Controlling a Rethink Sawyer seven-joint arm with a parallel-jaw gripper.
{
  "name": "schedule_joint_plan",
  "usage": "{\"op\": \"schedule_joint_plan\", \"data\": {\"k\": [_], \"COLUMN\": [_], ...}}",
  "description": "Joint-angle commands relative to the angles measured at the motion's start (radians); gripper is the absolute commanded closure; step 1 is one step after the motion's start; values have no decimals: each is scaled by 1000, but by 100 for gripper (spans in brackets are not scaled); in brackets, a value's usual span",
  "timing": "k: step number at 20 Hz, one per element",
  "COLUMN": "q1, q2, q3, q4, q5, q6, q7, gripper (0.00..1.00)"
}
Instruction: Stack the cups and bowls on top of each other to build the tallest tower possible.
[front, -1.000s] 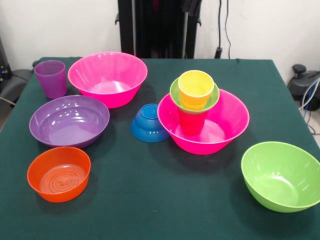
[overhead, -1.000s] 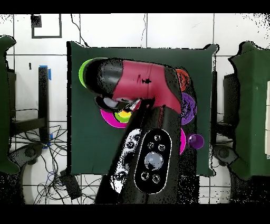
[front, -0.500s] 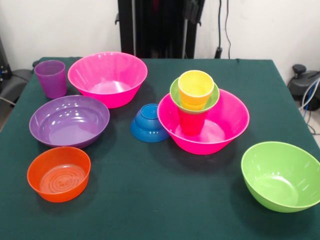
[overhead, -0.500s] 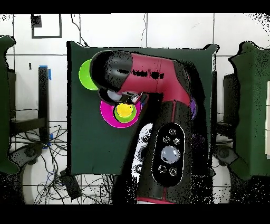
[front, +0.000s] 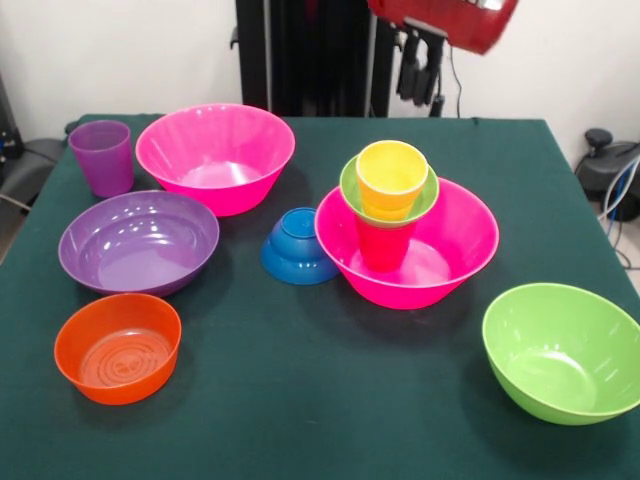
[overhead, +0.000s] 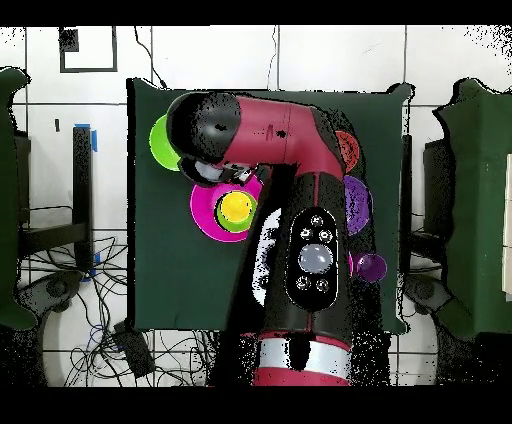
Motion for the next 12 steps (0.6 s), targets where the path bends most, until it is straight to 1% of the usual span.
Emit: {"op": "schedule_joint_plan", "data": {"k": [1,3,6,10,12], "q1": [-18,-23,-22,-18,-20], "q2": [94,107,114,117,119], "q3": [132,135,136,131,132], "q4": [-46,-60,-78,-89,-82], "q5": [-104,-113,-125,-144,-155], "q6": [-48,-56,-38,-22,-31], "q7": [-207,-214,-224,-225,-225], "gripper": [100,100,100,100,100]}}
